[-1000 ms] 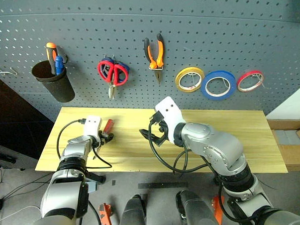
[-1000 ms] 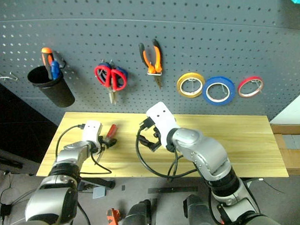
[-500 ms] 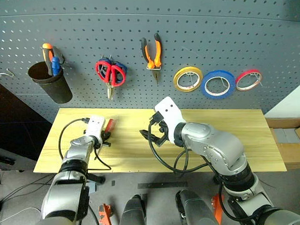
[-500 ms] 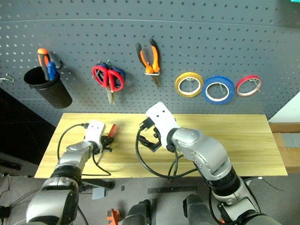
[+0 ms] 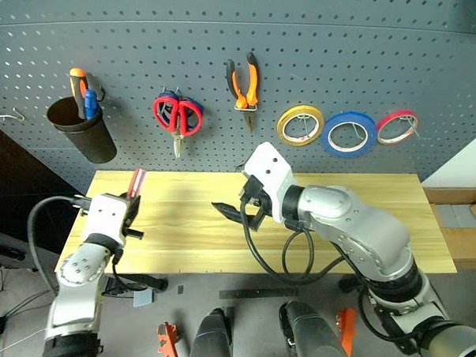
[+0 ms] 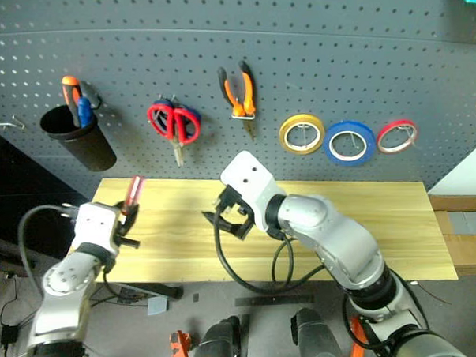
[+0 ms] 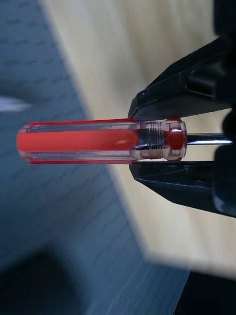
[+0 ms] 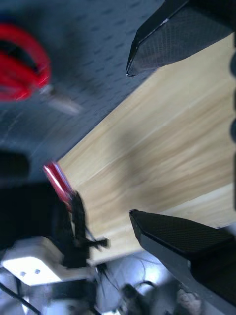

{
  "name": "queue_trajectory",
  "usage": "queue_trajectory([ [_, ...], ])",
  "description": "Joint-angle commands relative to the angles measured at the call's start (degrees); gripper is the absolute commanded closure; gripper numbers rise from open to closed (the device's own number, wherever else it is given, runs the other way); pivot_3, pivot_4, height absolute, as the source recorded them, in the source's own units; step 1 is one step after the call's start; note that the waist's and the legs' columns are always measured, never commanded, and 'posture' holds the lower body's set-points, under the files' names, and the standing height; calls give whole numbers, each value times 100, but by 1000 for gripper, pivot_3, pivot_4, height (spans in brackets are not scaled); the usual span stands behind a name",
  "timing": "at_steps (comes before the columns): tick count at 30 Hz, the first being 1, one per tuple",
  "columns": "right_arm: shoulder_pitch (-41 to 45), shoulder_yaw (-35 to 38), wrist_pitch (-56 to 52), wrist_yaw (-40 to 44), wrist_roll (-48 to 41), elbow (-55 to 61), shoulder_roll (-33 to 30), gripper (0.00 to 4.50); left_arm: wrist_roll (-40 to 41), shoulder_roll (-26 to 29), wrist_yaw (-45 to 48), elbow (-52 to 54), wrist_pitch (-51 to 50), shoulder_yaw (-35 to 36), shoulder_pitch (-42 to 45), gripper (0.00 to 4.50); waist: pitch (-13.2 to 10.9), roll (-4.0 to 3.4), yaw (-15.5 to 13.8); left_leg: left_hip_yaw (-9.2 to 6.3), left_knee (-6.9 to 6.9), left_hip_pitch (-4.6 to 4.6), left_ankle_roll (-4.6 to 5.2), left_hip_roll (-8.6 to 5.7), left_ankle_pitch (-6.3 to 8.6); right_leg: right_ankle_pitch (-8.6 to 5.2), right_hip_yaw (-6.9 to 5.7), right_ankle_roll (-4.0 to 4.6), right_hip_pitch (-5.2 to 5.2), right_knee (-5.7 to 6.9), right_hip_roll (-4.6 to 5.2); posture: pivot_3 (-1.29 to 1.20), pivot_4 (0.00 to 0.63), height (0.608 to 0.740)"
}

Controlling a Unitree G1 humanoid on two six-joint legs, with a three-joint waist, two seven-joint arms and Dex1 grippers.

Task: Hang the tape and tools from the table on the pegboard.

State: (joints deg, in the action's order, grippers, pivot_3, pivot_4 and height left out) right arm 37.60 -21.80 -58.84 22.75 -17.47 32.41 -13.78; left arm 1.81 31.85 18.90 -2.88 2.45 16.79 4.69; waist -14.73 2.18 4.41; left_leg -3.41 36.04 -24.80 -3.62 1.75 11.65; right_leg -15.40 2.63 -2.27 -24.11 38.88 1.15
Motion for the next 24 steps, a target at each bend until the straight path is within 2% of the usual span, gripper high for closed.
queue_trajectory([
  [1,112,-19,463,244,-15,168,-55,0,-90,158,-341,803,490,402,171,3689,1,2,-13,0,1,0,0,-3,0,0,-1,0,1,0,-1,-65,240,740],
  [6,181,81,688,308,47,2,-26,0,-60,252,-701,1115,466,572,1036,3689,2,4,-61,2,1,0,-1,-12,0,0,-3,0,2,1,-9,-54,232,740],
  [8,268,161,762,271,79,-122,28,0,44,362,-840,791,416,558,1967,3689,1,4,-77,2,1,0,-1,-13,0,1,-4,0,1,2,-13,-58,234,740],
  [11,362,239,818,212,110,-246,84,0,147,444,-938,322,444,587,2806,3689,5,13,-98,-2,6,-3,-2,-10,-1,1,-9,-1,1,4,-22,-71,235,740],
  [16,486,376,846,56,172,-416,206,0,232,525,-1010,-1034,938,546,3945,3689,5,12,-60,8,1,-3,-1,-12,0,1,-4,-2,-2,1,-18,-88,234,740],
  [24,655,482,931,-73,227,-468,373,0,125,486,-1135,-3154,2167,372,4754,3689,5,12,12,6,3,-4,-1,-12,0,1,-8,-1,-3,3,-18,-133,237,740],
])
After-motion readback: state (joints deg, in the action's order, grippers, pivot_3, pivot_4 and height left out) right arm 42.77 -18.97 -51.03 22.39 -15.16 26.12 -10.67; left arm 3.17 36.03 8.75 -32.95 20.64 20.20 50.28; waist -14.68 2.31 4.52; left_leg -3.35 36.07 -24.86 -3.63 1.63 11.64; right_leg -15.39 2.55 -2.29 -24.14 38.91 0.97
